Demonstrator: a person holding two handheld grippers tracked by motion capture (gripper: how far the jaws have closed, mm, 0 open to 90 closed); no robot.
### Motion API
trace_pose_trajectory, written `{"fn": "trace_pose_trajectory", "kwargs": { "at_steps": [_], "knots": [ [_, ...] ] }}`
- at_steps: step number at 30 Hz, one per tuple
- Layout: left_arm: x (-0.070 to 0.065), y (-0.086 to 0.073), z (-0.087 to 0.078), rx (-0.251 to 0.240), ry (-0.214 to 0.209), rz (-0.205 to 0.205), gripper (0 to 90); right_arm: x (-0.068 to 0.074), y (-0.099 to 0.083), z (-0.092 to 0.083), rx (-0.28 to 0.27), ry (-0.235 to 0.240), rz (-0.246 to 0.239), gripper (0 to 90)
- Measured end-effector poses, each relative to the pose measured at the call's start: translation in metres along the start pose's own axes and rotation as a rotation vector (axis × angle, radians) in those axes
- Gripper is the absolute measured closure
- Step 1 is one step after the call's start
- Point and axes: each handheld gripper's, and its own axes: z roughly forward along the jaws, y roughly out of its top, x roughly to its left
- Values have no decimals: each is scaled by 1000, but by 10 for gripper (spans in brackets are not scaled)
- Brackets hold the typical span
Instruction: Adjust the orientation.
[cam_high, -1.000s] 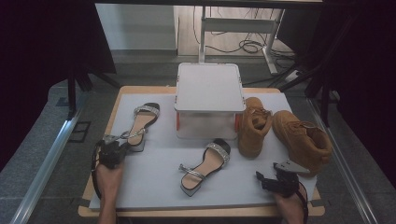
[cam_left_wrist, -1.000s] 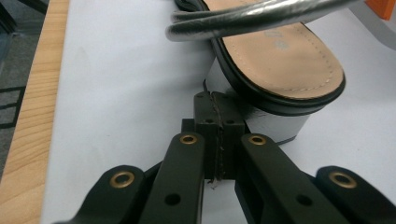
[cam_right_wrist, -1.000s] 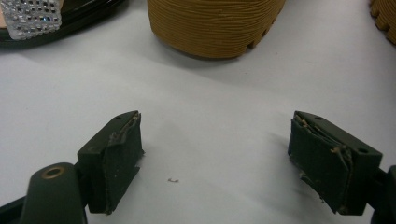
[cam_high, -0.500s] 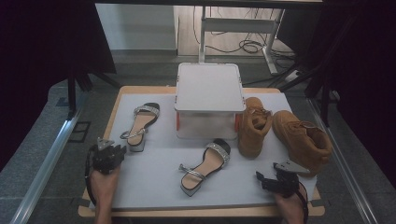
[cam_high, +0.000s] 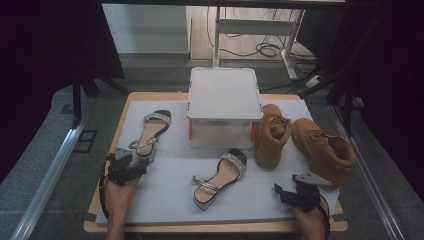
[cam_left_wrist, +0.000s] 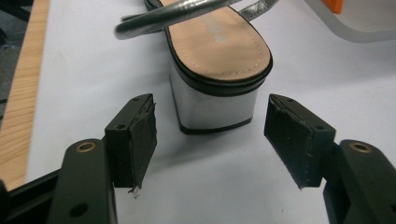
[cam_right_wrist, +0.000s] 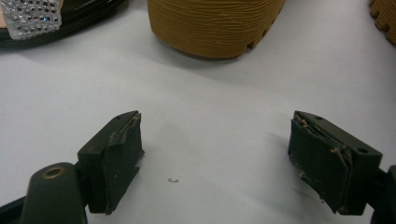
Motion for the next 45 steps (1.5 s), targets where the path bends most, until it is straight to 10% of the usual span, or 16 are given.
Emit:
{"fn": "trace_pose_trajectory", "kwargs": {
  "at_steps": [21,45],
  "knots": [
    [-15,26,45,49,62,-33,204,1,0,0,-1,-6,0,177],
    [-10,46,63,80,111,-80,361,0,0,0,0,-4,-1,177]
  ]
}}
